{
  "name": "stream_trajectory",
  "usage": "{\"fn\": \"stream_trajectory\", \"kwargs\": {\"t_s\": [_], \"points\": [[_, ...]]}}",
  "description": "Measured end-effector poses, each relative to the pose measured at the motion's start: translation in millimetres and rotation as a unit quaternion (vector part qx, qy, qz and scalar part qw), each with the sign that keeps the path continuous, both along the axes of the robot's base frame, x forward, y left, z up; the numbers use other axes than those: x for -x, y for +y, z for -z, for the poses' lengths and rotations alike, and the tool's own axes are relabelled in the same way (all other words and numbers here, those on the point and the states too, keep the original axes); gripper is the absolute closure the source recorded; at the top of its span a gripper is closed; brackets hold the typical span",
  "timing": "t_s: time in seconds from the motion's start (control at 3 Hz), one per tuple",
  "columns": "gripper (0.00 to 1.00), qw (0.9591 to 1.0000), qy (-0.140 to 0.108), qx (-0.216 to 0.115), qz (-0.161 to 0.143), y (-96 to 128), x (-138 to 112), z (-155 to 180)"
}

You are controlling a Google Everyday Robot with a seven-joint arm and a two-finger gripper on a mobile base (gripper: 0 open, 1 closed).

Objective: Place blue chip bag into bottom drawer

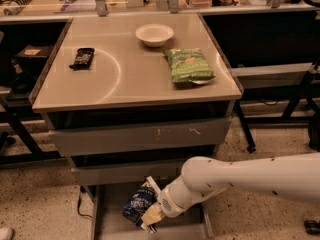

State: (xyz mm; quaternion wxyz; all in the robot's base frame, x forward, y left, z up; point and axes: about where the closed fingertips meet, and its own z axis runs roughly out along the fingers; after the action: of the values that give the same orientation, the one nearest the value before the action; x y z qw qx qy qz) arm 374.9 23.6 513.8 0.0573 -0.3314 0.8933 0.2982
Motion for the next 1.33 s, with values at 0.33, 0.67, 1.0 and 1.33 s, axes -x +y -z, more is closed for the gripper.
{"fn": "stream_trajectory", "kwargs": {"t_s": [0.33, 0.67, 1.0, 1.33], "points": [[1.0, 0.9995, 0.005, -0.001, 0.031, -3.0, -13.6, 36.8], [1.0, 0.9995, 0.005, -0.001, 0.031, -3.0, -13.7, 36.9], [1.0, 0.9987, 0.006, 0.018, 0.047, -2.1, -34.3, 78.1], [1.0, 0.9987, 0.006, 0.018, 0.047, -2.1, -34.3, 78.1]]}}
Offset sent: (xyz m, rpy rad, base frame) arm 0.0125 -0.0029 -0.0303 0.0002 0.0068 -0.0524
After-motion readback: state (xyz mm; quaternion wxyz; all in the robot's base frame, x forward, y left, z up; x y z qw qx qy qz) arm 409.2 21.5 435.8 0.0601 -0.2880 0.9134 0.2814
